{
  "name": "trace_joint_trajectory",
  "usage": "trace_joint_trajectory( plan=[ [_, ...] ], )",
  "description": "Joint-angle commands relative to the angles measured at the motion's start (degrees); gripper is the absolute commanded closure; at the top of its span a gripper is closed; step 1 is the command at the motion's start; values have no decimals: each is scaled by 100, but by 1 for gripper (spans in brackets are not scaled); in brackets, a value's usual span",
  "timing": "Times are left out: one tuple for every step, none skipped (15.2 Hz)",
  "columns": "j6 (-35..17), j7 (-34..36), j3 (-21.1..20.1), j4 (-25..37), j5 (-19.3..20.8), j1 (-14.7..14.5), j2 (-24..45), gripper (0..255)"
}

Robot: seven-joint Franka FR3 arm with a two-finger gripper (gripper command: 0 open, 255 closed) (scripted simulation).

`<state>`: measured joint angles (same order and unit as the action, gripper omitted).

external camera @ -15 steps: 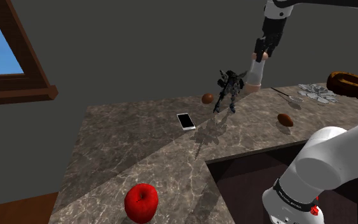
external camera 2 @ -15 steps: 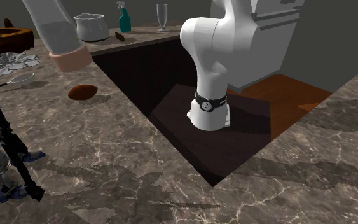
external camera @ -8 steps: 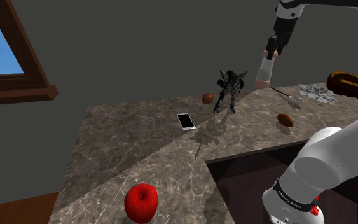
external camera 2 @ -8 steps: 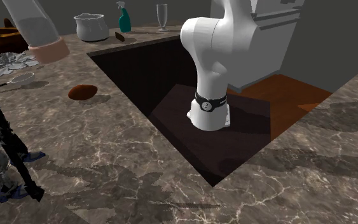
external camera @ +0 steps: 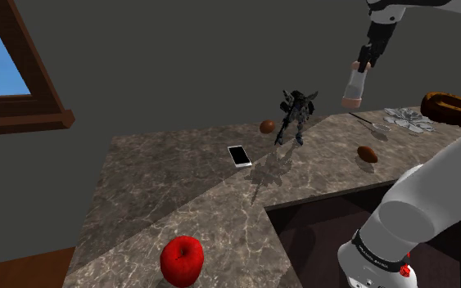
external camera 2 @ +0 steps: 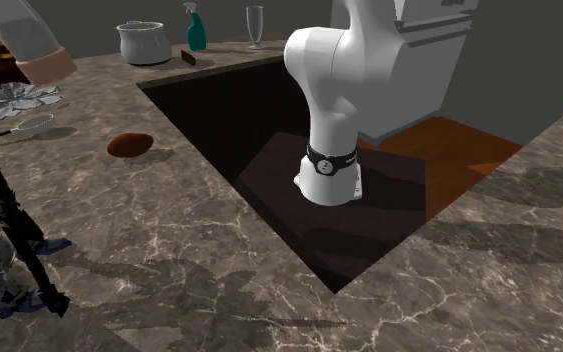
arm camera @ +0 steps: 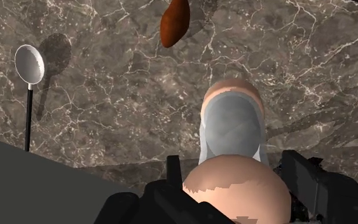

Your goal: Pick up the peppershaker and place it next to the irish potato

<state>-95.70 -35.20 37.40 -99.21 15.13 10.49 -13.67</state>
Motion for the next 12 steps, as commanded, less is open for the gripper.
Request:
trace_joint_trajectory(
  plan=[
    [-48, -425, 336, 380, -253, 43, 415, 255],
    [-66, -638, 499, 570, -413, 80, 639, 255],
    [-77, -860, 660, 771, -598, 130, 881, 255],
    [-77, -1091, 813, 984, -809, 204, 1141, 255],
    [-65, -1329, 953, 1211, -1045, 305, 1419, 255],
    [-38, -1572, 1078, 1455, -1302, 435, 1713, 255],
    [8, -1812, 1177, 1716, -1576, 603, 2019, 255],
    [73, -2044, 1248, 1998, -1859, 807, 2332, 255],
    [159, -2261, 1281, 2304, -2140, 1051, 2647, 255],
    [264, -2460, 1294, 2636, -2419, 1322, 2963, 255],
    [390, -2635, 1274, 2999, -2687, 1624, 3277, 255],
    [536, -2782, 1216, 3402, -2939, 1963, 3590, 255]
  ],
)
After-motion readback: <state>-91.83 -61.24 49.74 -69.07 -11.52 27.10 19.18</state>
